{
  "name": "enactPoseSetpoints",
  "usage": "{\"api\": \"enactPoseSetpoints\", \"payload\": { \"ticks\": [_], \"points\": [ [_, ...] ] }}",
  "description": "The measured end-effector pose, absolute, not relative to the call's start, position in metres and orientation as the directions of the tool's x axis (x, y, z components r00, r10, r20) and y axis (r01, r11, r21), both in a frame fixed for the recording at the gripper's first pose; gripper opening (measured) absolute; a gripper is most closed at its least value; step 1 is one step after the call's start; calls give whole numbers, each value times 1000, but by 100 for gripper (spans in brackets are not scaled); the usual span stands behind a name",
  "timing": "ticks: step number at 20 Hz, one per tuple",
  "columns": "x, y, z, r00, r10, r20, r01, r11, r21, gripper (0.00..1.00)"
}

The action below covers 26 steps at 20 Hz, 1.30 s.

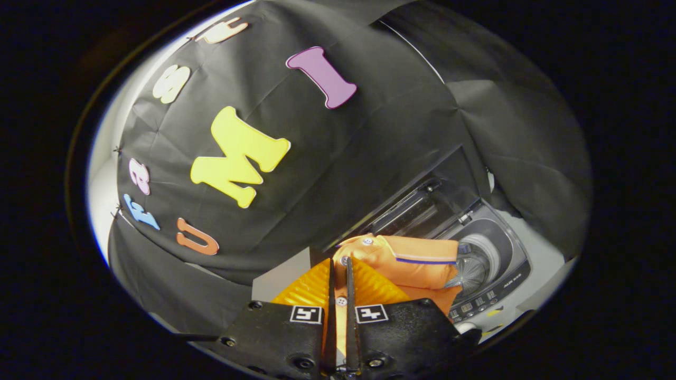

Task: Put the clothes into the washing machine and then close the washing machine lid.

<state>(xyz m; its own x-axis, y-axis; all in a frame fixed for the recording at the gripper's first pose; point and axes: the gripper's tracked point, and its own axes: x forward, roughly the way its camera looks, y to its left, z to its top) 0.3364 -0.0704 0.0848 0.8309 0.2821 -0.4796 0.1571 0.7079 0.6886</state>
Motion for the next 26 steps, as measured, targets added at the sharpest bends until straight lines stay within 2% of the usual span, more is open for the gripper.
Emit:
{"api": "enactPoseSetpoints", "payload": {
  "ticks": [3, 5, 7, 15, 20, 21, 26],
  "points": [
    [343, -71, 77, 822, 314, -475, 130, 709, 693, 10],
    [349, -74, 76, 826, 303, -474, 125, 722, 680, 4],
    [354, -73, 63, 809, 313, -497, 118, 742, 660, 4],
    [350, -76, -52, 662, 292, -690, 257, 777, 575, 4],
    [352, -81, -96, 573, 249, -780, 347, 789, 507, 5],
    [353, -81, -101, 561, 246, -790, 350, 794, 496, 11],
    [351, -91, -119, 517, 177, -837, 354, 847, 398, 56]
  ]
}}
